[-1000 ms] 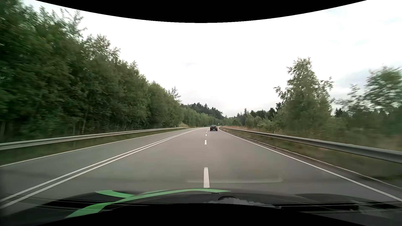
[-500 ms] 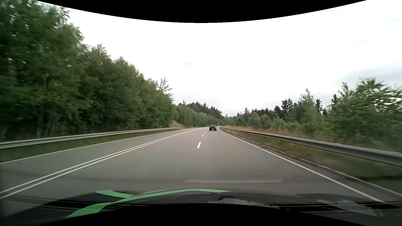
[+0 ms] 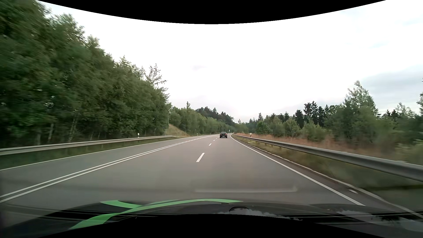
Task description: Follow the waypoints while adhering to traffic rules and regulations
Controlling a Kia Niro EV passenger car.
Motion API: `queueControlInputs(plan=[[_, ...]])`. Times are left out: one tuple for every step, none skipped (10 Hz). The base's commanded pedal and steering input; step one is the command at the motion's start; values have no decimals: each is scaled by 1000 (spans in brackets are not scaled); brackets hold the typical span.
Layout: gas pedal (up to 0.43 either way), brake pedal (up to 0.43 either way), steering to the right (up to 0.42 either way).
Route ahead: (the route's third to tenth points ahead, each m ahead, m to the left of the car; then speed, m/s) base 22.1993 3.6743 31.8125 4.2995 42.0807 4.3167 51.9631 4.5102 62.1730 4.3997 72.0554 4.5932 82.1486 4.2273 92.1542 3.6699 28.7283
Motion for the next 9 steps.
queueControlInputs(plan=[[512, 0, -1], [520, 0, -1], [539, 0, 0], [551, 0, -1], [551, 0, -1], [559, 0, -1], [559, 0, -1], [559, 0, 0], [559, 0, -1]])
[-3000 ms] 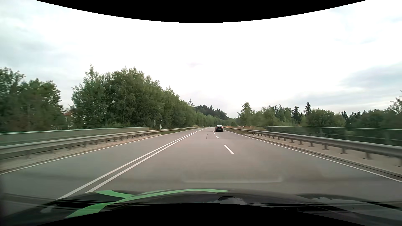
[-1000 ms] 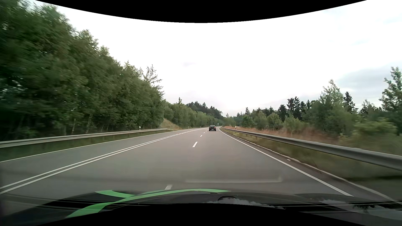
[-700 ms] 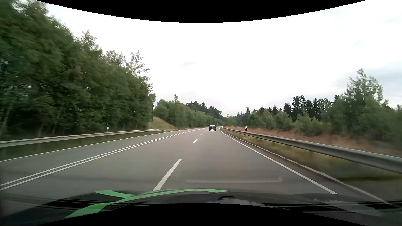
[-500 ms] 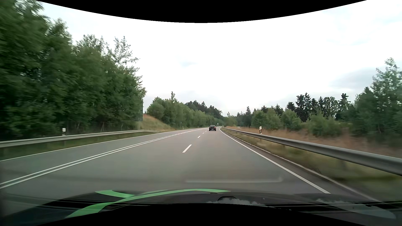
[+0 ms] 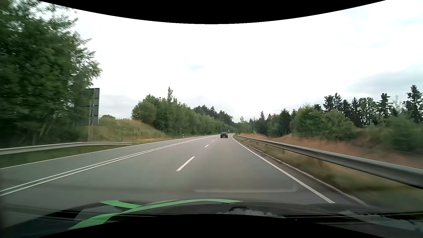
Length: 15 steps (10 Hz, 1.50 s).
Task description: Follow the waypoints while adhering to traffic rules and regulations
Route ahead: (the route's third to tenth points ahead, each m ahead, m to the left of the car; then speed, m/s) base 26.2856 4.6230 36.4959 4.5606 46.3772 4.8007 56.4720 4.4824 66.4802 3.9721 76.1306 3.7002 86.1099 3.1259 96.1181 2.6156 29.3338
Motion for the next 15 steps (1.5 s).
queueControlInputs(plan=[[571, 0, 0], [571, 0, 0], [571, 0, 0], [571, 0, 0], [559, 0, 0], [500, 0, 0], [449, 0, 1], [409, 0, 1], [378, 0, 2], [378, 0, 2], [378, 0, 2], [370, 0, 2], [378, 0, 2], [390, 0, 2], [398, 0, 3]])
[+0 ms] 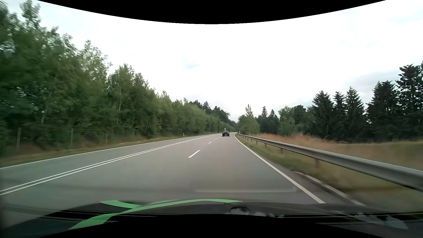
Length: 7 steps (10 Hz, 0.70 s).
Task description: Follow the waypoints while adhering to traffic rules and regulations
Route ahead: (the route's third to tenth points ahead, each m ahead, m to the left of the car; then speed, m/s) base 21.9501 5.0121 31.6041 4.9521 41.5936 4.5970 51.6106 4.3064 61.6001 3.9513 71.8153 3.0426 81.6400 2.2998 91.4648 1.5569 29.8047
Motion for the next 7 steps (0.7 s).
queueControlInputs(plan=[[409, 0, 3], [409, 0, 4], [409, 0, 4], [409, 0, 4], [409, 0, 4], [378, 0, 4], [350, 0, 4]])
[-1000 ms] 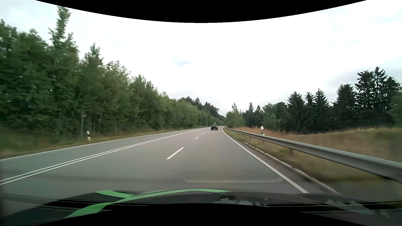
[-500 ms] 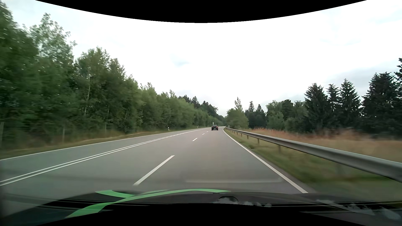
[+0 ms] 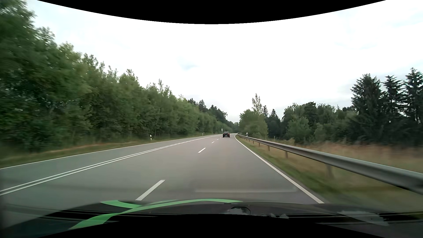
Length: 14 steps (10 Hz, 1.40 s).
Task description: Follow the waypoints while adhering to traffic rules and regulations
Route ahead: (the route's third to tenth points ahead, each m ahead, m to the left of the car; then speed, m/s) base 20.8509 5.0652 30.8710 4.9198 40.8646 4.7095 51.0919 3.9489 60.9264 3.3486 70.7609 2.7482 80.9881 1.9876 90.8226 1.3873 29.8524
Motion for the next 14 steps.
queueControlInputs(plan=[[350, 0, 4], [358, 0, 4], [358, 0, 4], [358, 0, 4], [358, 0, 4], [358, 0, 5], [370, 0, 5], [390, 0, 5], [390, 0, 5], [421, 0, 5], [421, 0, 5], [429, 0, 5], [441, 0, 5], [449, 0, 6]])
